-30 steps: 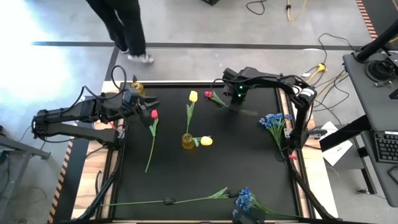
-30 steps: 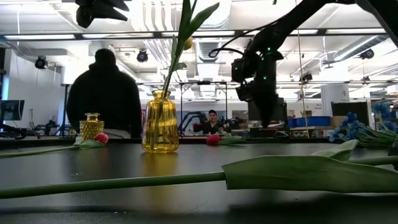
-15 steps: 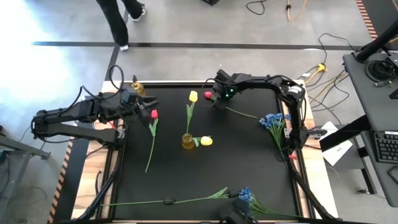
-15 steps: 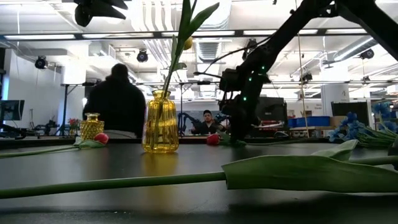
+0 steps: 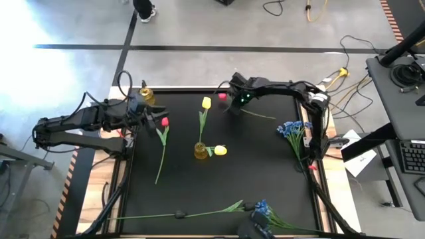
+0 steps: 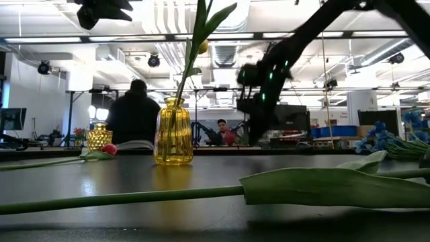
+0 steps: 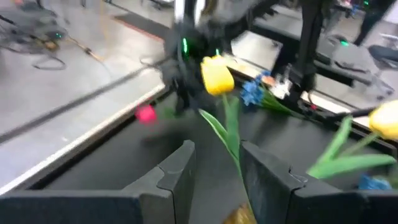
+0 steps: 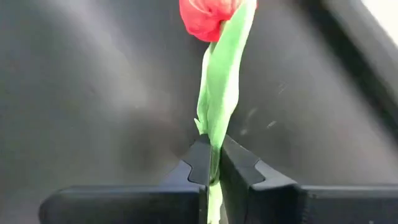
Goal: Sort flowers into vase by color
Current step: Put the top red tulip into the yellow vase
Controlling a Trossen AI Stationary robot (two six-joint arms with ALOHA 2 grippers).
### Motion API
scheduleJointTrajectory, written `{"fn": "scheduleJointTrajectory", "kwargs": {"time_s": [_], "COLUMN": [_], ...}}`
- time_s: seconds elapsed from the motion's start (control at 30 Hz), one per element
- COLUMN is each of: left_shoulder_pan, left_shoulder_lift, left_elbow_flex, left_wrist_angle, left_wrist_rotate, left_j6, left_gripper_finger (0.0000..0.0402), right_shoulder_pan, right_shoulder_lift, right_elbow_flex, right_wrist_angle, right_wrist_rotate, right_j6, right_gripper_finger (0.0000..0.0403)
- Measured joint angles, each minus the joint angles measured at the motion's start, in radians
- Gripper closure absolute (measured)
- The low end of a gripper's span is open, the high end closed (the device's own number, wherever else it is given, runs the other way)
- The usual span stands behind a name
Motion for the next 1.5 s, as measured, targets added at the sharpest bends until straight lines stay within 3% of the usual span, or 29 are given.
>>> {"fn": "scheduleJointTrajectory", "kwargs": {"time_s": [0.27,0.5,0.67,0.83,1.07,1.27,1.5], "left_shoulder_pan": [-0.043,-0.138,-0.205,-0.233,-0.234,-0.248,-0.272], "left_shoulder_lift": [0.036,0.061,0.071,0.078,0.105,0.131,0.127], "left_elbow_flex": [0.0,0.0,0.0,0.0,-0.001,-0.001,-0.03], "left_wrist_angle": [0.004,-0.011,-0.065,-0.091,-0.198,-0.292,-0.316], "left_wrist_rotate": [0.184,0.19,0.184,0.178,0.177,0.177,0.177], "left_j6": [-0.003,0.009,-0.032,-0.051,-0.163,-0.259,-0.31], "left_gripper_finger": [0.0307,0.0325,0.0325,0.0326,0.0326,0.0326,0.0326], "right_shoulder_pan": [0.04,0.157,0.27,0.371,0.462,0.489,0.504], "right_shoulder_lift": [-0.276,-0.521,-0.599,-0.57,-0.395,-0.231,-0.123], "right_elbow_flex": [0.001,-0.018,-0.025,-0.028,-0.031,-0.031,-0.051], "right_wrist_angle": [0.052,0.292,0.487,0.68,0.976,1.246,1.387], "right_wrist_rotate": [-0.007,-0.007,-0.008,-0.008,-0.024,-0.111,-0.155], "right_j6": [0.107,0.222,0.26,0.295,0.326,0.414,0.447], "right_gripper_finger": [0.039,0.039,0.039,0.039,0.039,0.039,0.039]}}
